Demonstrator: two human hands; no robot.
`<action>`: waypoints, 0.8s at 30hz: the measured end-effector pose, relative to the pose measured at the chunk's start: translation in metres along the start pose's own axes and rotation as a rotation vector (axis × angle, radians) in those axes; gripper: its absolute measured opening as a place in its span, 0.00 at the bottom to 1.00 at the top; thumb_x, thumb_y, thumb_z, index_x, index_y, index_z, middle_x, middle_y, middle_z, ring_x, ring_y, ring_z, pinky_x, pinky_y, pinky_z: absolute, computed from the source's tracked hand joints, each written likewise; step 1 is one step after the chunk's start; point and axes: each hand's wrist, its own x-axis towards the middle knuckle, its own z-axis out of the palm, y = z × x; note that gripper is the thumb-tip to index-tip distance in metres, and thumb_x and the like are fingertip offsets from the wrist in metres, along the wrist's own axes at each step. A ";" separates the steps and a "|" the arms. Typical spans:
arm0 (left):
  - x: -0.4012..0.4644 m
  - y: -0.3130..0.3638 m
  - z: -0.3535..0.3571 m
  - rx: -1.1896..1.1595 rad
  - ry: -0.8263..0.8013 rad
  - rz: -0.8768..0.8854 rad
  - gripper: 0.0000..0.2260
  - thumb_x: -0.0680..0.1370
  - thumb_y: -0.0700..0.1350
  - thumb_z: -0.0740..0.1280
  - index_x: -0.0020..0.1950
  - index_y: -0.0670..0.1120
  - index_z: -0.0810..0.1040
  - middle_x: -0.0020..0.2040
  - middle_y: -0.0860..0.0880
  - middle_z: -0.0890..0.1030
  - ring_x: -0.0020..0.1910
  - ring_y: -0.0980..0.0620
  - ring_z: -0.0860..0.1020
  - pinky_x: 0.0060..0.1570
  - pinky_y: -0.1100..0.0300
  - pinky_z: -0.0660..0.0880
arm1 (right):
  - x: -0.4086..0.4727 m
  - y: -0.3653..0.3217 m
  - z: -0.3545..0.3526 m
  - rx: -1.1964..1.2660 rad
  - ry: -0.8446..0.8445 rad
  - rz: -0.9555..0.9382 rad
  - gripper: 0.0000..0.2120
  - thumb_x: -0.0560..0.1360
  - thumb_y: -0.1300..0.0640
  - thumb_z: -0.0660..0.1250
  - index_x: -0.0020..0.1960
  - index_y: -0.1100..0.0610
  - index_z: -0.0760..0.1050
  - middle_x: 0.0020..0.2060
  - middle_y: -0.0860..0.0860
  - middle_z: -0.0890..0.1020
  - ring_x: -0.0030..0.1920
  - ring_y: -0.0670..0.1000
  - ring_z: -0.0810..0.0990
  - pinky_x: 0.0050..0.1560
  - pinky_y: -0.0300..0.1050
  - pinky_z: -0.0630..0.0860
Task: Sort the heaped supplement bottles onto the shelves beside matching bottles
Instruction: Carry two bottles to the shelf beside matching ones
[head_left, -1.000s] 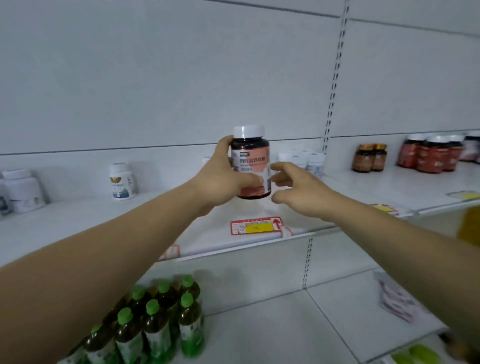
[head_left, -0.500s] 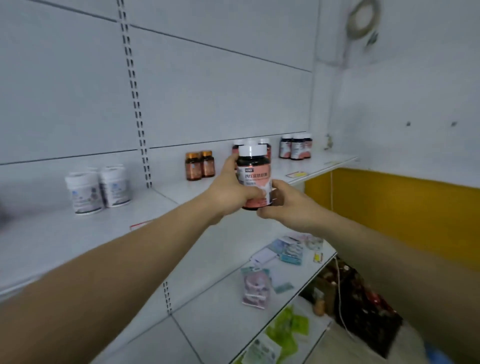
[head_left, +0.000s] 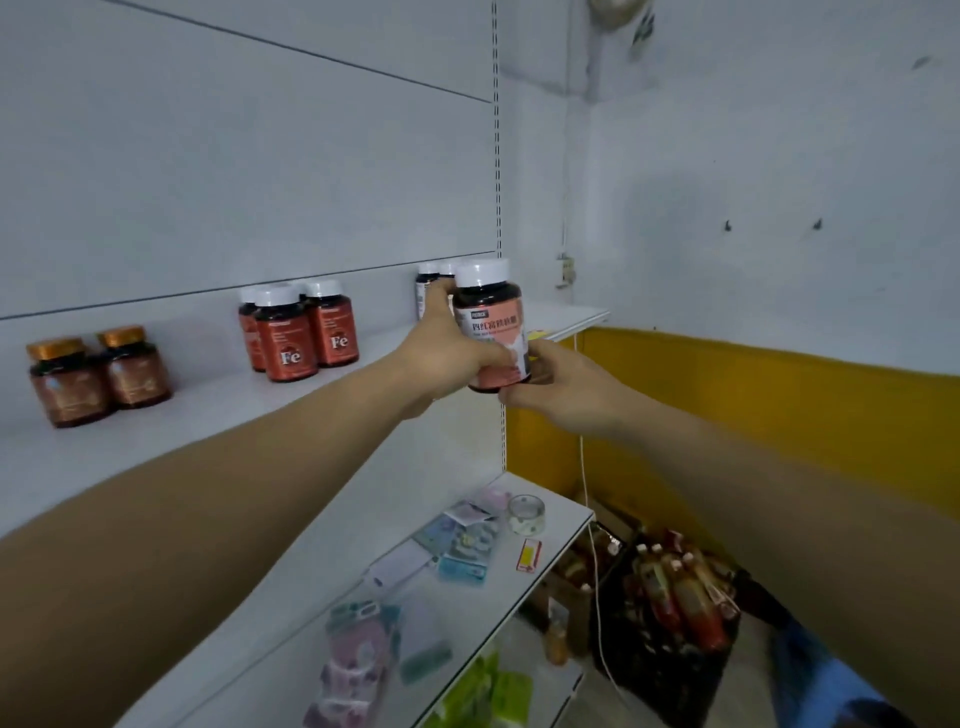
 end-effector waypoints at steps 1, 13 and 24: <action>0.018 -0.005 0.004 -0.009 0.011 0.003 0.40 0.67 0.32 0.74 0.71 0.48 0.54 0.48 0.50 0.77 0.49 0.50 0.79 0.50 0.52 0.79 | 0.017 0.008 -0.003 -0.014 0.001 -0.009 0.21 0.71 0.48 0.71 0.61 0.47 0.70 0.52 0.45 0.80 0.52 0.47 0.79 0.55 0.47 0.76; 0.192 -0.071 0.024 0.124 0.185 -0.173 0.37 0.67 0.34 0.75 0.68 0.48 0.56 0.52 0.47 0.76 0.49 0.50 0.77 0.46 0.53 0.77 | 0.219 0.105 -0.052 -0.278 -0.168 -0.038 0.29 0.76 0.48 0.66 0.74 0.49 0.62 0.70 0.52 0.69 0.65 0.52 0.71 0.56 0.42 0.69; 0.237 -0.095 0.061 0.303 0.437 -0.245 0.40 0.70 0.38 0.74 0.73 0.51 0.54 0.48 0.58 0.75 0.43 0.64 0.75 0.42 0.68 0.73 | 0.339 0.176 -0.064 -0.627 -0.430 -0.182 0.35 0.74 0.30 0.51 0.76 0.44 0.56 0.76 0.51 0.58 0.74 0.56 0.59 0.72 0.58 0.56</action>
